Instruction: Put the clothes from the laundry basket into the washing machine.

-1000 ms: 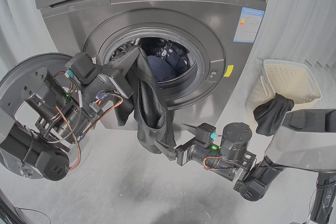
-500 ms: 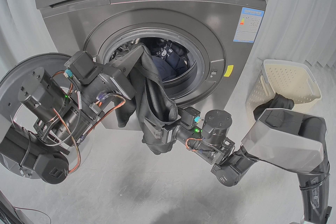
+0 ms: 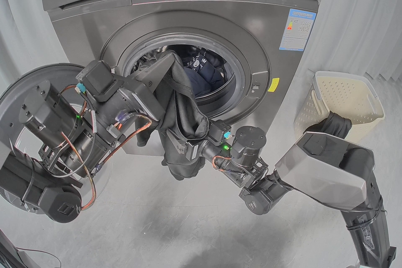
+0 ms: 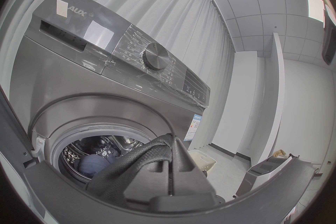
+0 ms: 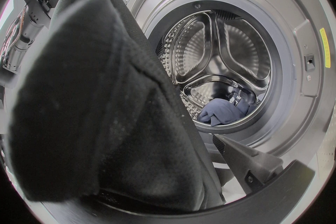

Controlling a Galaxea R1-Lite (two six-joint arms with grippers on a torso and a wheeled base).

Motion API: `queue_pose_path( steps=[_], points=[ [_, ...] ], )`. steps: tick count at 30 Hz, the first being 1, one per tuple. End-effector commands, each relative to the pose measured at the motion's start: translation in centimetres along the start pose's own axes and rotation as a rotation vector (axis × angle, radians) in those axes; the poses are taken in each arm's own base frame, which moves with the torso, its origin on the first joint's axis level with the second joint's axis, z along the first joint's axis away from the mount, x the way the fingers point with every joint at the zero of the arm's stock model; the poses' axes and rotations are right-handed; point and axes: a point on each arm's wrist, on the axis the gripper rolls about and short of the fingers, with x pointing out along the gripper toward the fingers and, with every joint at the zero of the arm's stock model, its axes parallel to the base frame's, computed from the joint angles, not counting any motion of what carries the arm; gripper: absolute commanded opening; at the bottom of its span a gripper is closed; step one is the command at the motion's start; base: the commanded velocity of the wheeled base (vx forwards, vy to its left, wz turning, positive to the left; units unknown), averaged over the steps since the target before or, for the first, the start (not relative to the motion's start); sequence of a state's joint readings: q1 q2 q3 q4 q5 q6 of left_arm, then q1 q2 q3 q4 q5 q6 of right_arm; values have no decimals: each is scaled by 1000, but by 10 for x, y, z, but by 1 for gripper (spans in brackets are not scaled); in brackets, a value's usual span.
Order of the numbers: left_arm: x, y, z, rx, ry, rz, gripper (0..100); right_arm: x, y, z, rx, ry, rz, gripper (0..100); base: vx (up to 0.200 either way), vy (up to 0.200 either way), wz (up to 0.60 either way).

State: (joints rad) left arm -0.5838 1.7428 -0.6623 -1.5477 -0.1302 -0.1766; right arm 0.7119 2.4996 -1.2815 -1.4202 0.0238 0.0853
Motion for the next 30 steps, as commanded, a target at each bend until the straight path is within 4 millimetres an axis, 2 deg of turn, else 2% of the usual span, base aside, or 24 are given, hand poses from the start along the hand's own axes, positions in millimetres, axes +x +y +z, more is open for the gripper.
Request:
queue_pose_path(
  steps=[1,6,7,14,17,21,24,26,30],
  points=[
    [0,-3,1,-8,-2,-10,0,10,1,-6,2,-26,1,100,0,0,0],
    [-2,-5,6,-16,-15,-16,0,16,1,-8,7,-47,-6,100,0,0,0],
    [-2,-5,7,-15,-17,-17,0,16,1,-8,7,-49,-6,0,0,0,0],
    [-3,0,7,-10,-14,1,0,17,-8,1,7,-76,-34,0,0,0,0],
    [-5,12,6,7,-9,41,0,11,-22,10,2,-74,-67,0,0,0,0],
    [-14,32,-2,30,47,106,0,-4,-43,35,-9,-80,-117,0,0,0,0],
    [-18,40,-9,37,75,133,0,-7,-47,44,-12,-89,-127,0,0,0,0],
    [-25,51,-29,37,153,171,0,-10,-49,59,-16,-111,-132,0,0,0,0],
    [-38,62,-58,40,269,183,0,-10,-44,65,-14,-121,-123,0,0,0,0]
  ],
)
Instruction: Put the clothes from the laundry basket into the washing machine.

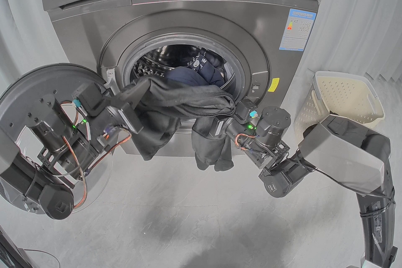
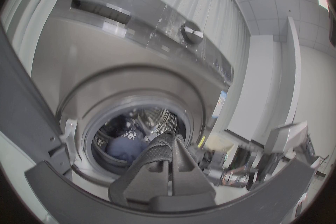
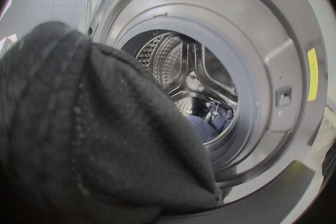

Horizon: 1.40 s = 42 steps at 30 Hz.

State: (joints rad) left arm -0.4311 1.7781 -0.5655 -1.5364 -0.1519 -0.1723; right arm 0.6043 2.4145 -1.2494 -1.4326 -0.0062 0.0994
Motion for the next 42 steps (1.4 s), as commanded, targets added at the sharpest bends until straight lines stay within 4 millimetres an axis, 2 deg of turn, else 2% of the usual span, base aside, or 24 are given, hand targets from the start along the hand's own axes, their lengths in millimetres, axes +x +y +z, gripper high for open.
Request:
queue_pose_path(
  steps=[1,8,19,26,33,34,42],
  points=[
    [-10,20,-49,16,184,31,0,-1,5,25,2,-42,9,0,0,0,0],
    [-20,25,-87,39,335,18,0,0,17,25,11,-44,36,0,0,0,0],
    [-23,31,-131,38,468,24,0,0,45,29,36,-59,93,0,0,0,0],
    [-23,32,-141,31,497,24,0,-1,55,28,42,-52,115,0,0,0,0],
    [-23,32,-140,32,491,24,0,-2,57,28,43,-53,118,0,0,0,0],
    [-23,32,-140,31,492,22,100,-2,56,29,43,-53,116,0,0,0,0],
    [-16,32,-130,24,443,14,100,-1,45,27,34,-51,94,0,0,0,0]
  ],
)
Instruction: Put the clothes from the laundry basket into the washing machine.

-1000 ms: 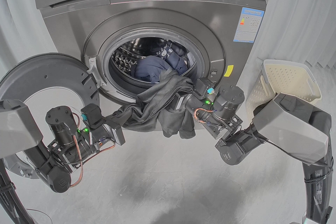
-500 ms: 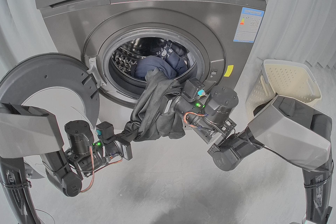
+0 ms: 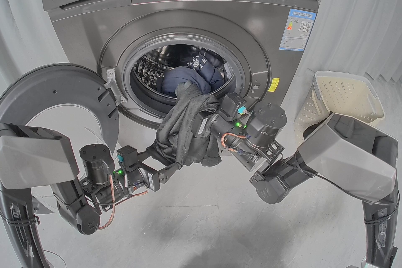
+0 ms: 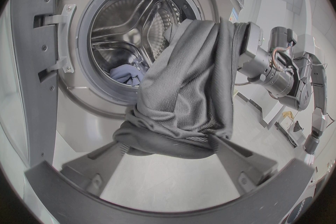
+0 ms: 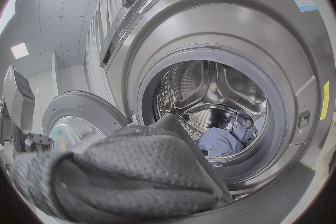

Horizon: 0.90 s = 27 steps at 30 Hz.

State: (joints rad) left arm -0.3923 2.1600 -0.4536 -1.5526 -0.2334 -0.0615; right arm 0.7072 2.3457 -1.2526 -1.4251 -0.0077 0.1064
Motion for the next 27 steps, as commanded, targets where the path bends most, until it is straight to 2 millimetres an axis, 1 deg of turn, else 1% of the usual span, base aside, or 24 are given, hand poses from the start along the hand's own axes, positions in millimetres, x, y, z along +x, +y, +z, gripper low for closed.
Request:
queue_pose_path(
  steps=[1,5,8,9,14,20,25,27],
  points=[
    [-2,0,11,6,-38,1,100,-1,-6,-3,-5,7,-12,0,0,0,0],
    [-11,-5,23,14,-68,-12,100,-1,-12,-5,-8,13,-25,0,0,0,0],
    [-15,-11,18,15,-44,-27,100,0,-17,-5,-12,9,-36,0,0,0,0],
    [-17,-14,14,16,-23,-35,100,1,-20,-4,-14,8,-42,0,0,0,0],
    [-20,-20,4,19,22,-71,100,1,-33,-1,-23,-1,-67,0,0,0,0],
    [-21,-19,7,20,12,-67,100,1,-47,2,-34,-8,-95,0,0,0,0],
    [-20,-19,8,21,8,-67,100,1,-46,1,-33,-8,-94,0,0,0,0],
    [-19,-20,8,22,5,-70,100,1,-42,1,-30,-5,-84,0,0,0,0]
  ],
)
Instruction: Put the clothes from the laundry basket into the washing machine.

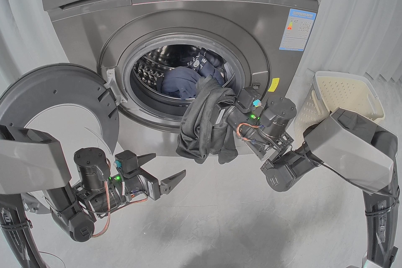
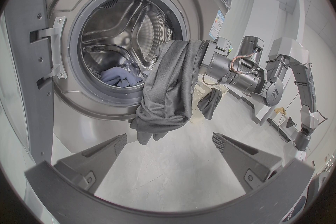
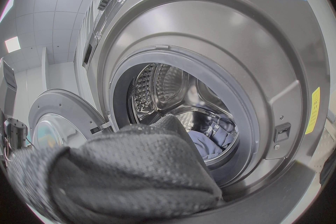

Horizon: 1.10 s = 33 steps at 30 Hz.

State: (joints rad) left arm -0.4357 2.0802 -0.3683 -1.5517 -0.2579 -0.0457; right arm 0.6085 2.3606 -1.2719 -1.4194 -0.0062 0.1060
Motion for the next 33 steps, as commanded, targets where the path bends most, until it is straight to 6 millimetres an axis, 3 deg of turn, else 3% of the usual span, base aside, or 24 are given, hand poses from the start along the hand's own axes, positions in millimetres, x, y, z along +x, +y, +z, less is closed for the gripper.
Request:
queue_pose_path(
  steps=[1,11,20,26,33],
  points=[
    [3,0,2,3,-12,-3,100,-1,5,-2,3,5,10,0,0,0,0],
    [31,-4,28,36,-150,-33,100,-2,36,-2,17,15,73,0,0,0,0],
    [66,4,17,42,-165,-29,100,-4,55,3,34,10,113,0,0,0,0],
    [88,15,22,51,-228,9,100,-9,67,6,46,14,136,0,0,0,0],
    [104,21,16,52,-246,31,100,-19,85,5,62,37,149,0,0,0,0]
  ],
)
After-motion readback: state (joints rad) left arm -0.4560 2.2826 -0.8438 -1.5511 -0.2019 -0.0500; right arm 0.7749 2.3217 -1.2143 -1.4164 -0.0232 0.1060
